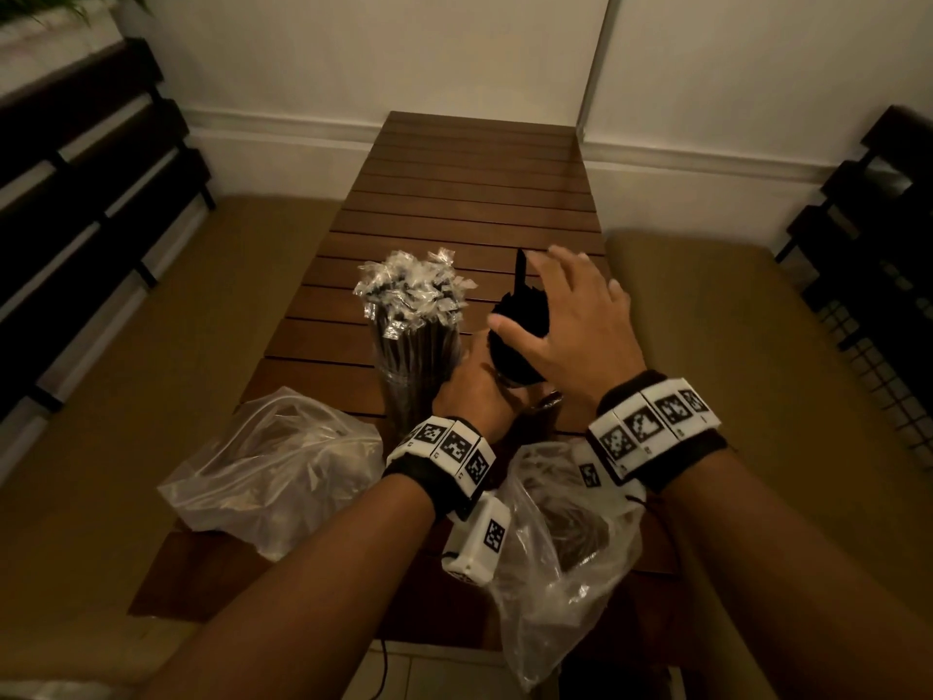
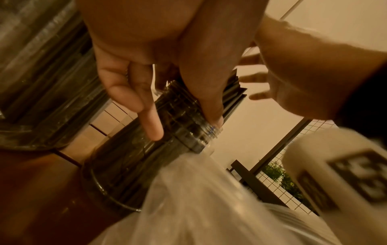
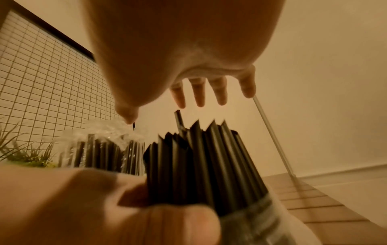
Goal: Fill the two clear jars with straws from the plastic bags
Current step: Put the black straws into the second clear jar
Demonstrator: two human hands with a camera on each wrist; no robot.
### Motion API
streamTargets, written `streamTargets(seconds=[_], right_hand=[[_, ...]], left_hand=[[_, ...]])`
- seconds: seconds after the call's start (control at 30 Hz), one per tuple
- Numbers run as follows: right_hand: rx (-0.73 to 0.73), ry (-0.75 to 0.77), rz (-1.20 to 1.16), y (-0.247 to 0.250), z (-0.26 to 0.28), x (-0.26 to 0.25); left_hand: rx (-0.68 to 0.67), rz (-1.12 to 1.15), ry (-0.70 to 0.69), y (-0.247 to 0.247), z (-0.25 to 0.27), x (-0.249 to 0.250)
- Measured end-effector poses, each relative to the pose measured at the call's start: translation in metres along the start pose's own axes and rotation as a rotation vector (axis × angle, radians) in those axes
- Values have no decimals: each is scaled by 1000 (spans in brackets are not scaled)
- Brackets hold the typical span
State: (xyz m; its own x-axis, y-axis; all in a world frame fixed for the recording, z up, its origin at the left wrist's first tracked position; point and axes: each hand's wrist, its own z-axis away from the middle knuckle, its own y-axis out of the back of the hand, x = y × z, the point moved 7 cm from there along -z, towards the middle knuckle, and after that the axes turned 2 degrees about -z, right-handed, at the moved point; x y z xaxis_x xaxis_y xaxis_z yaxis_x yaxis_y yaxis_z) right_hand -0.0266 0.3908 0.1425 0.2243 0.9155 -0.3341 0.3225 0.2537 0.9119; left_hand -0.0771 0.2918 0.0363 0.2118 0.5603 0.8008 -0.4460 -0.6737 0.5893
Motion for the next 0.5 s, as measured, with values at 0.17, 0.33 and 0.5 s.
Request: streamTargets(seconds=[0.17, 0.33, 0.5], right_hand=[[-182, 83, 114, -24, -33, -10], [-326, 52, 57, -36, -31, -5], [-370, -7, 32, -34, -25, 4]], left_hand=[[-23, -65, 36, -1, -3, 0], [-47, -115, 39, -4, -9, -7], [-64, -64, 37, 1, -4, 0]])
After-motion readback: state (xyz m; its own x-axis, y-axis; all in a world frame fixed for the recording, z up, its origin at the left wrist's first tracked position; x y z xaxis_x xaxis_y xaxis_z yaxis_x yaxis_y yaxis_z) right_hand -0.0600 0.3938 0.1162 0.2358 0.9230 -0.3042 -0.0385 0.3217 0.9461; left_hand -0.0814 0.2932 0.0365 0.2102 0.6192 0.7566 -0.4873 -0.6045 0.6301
